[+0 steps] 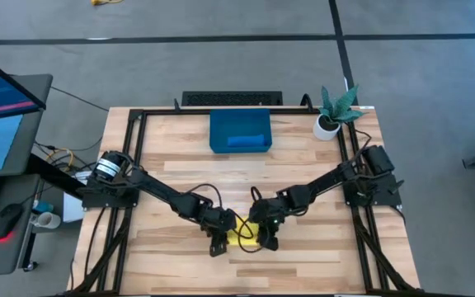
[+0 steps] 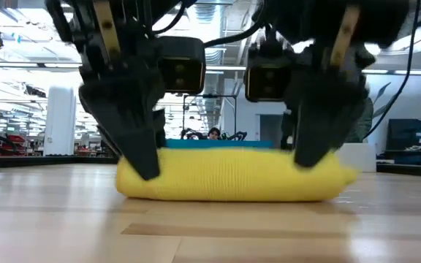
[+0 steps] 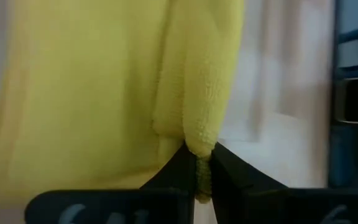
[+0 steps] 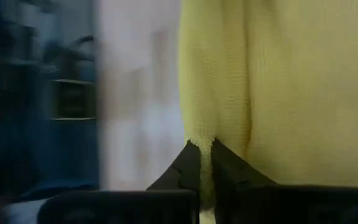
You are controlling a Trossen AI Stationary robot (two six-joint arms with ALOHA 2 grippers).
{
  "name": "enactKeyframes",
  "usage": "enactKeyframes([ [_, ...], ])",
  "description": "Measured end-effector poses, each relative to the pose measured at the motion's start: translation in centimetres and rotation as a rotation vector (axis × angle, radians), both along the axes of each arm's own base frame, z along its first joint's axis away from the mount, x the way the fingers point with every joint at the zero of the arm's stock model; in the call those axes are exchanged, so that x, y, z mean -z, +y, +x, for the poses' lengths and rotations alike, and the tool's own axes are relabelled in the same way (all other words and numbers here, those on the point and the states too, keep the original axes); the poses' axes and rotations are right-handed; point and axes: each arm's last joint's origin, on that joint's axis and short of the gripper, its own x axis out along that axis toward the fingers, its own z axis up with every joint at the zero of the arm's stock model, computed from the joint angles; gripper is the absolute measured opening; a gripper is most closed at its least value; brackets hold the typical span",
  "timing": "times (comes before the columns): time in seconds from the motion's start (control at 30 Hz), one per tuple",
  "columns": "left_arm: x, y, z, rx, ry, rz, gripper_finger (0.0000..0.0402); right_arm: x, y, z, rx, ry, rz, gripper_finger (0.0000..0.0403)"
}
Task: Roll microfiber towels into tight, uniform cylinder then place into a basket
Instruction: Roll the yellow towel
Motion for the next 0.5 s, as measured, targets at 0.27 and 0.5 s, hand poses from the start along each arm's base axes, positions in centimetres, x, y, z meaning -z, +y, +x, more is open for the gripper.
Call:
enactKeyframes([
  [0.27,-0.4,-0.4,0.2,0.027,0.037,-0.180,0.0019,-0.4,0.1,0.3,0.072,0.044,0.102,0.0019],
  [0.5,0.0,-0.3,-0.2,-0.010,0.090,-0.155,0.0038,1.3,-0.8,0.7,0.136,0.107,0.081,0.0021],
])
